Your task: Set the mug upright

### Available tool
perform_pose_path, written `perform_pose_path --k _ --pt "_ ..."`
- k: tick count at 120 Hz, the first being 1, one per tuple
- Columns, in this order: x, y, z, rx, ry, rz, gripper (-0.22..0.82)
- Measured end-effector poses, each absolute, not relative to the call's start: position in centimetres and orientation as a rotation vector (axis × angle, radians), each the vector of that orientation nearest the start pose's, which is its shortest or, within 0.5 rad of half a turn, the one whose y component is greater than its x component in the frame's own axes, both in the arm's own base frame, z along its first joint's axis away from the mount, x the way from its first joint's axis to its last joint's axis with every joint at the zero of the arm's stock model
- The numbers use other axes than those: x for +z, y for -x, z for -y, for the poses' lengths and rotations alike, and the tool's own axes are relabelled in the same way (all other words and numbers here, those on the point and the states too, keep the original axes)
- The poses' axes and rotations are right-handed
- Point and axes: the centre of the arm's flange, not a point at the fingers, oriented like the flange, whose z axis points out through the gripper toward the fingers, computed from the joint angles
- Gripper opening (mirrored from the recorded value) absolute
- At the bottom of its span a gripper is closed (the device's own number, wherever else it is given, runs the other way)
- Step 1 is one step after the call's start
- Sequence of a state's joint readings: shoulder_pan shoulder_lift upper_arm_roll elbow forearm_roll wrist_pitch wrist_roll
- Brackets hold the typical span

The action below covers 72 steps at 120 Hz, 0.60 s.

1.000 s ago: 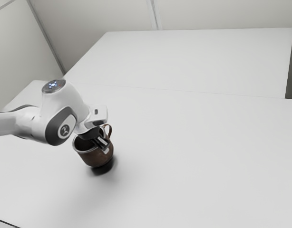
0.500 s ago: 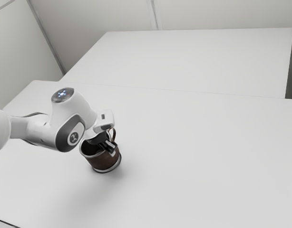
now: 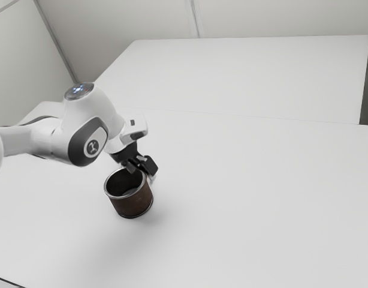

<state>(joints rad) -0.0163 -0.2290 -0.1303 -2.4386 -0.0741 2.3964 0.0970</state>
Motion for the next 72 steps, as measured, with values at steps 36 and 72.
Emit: perform_pose_path --k 36,72 --pt "48.8 -51.7 8.4 -0.064 3.176 -0.201 0.58" --pt "57.7 -54.9 8.9 -0.002 3.155 -0.146 0.6"
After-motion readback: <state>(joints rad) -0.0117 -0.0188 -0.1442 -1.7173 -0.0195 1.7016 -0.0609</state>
